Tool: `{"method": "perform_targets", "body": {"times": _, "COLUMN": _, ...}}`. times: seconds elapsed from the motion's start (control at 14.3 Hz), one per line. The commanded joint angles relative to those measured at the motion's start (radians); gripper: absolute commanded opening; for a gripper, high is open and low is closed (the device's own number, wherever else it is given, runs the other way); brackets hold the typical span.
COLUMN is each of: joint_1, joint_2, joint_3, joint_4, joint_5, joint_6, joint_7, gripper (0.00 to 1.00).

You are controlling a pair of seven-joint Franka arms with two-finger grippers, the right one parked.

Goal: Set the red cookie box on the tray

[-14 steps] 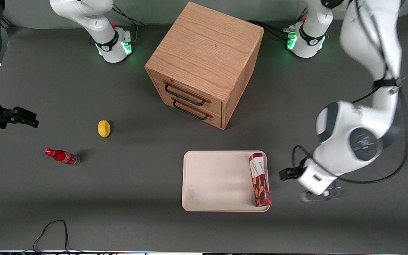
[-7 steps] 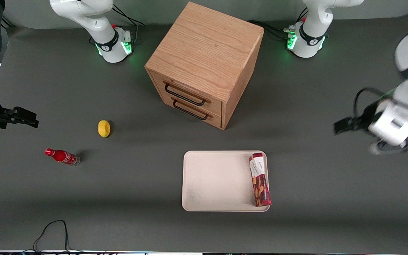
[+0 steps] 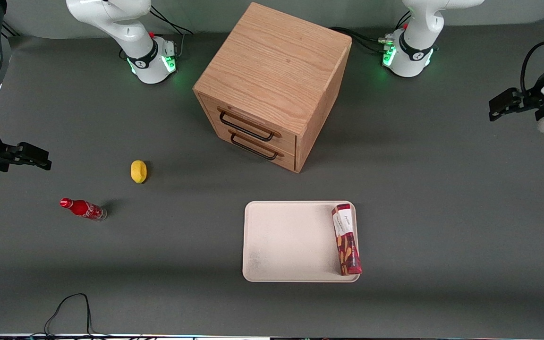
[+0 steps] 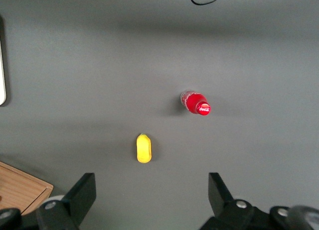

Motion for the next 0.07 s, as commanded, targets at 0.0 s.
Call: {"method": "perform_targets", "body": {"times": 0.0, "joint_1": 0.001, "joint_2": -0.031, "joint_3": 0.004, "joint_4": -0.046, "joint_5": -0.001, "joint_6": 0.052, "joint_7": 0.023, "gripper": 1.0}}
